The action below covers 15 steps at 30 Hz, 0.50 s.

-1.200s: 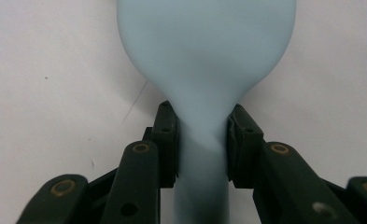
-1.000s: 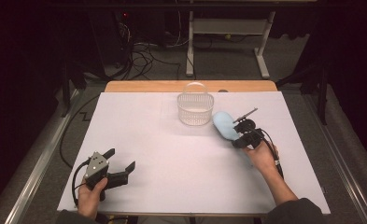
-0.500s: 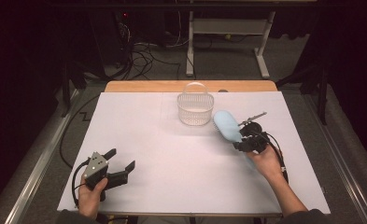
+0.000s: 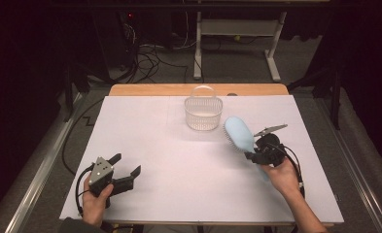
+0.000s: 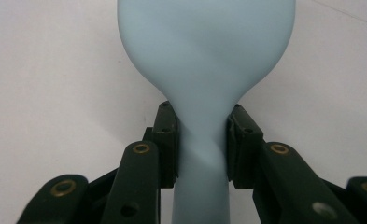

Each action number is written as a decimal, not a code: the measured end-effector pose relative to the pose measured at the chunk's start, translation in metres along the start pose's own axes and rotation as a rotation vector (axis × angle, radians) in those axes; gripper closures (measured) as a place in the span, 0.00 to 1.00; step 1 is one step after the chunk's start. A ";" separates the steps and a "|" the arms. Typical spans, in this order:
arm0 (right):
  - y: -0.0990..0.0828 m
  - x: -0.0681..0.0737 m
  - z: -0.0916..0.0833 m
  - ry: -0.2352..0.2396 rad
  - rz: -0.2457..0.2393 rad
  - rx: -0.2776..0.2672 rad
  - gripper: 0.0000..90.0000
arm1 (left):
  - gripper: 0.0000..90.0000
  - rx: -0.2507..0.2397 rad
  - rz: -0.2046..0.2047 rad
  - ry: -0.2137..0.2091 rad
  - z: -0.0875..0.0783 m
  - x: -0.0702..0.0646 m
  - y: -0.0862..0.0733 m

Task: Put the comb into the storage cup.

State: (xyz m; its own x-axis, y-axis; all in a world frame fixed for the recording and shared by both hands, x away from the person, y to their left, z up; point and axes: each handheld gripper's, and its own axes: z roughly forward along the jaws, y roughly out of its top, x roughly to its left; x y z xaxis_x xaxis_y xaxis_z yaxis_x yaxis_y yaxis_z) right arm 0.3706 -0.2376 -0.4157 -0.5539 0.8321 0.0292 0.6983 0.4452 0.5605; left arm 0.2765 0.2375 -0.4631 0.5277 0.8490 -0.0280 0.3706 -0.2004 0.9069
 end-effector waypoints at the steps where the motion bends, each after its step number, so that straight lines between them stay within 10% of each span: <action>1: -0.001 0.001 -0.001 0.003 -0.005 -0.008 0.78 | 0.19 0.003 0.001 -0.003 0.000 0.000 0.000; 15: -0.013 0.019 -0.013 0.058 -0.020 -0.107 0.78 | 0.18 -0.012 0.009 -0.032 0.002 -0.004 0.009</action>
State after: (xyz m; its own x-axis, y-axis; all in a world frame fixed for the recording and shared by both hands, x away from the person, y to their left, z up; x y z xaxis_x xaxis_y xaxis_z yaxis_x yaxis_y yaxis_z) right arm 0.3456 -0.2317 -0.4118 -0.5945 0.8016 0.0633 0.6361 0.4207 0.6469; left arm 0.2788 0.2311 -0.4558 0.5556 0.8308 -0.0331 0.3569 -0.2023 0.9120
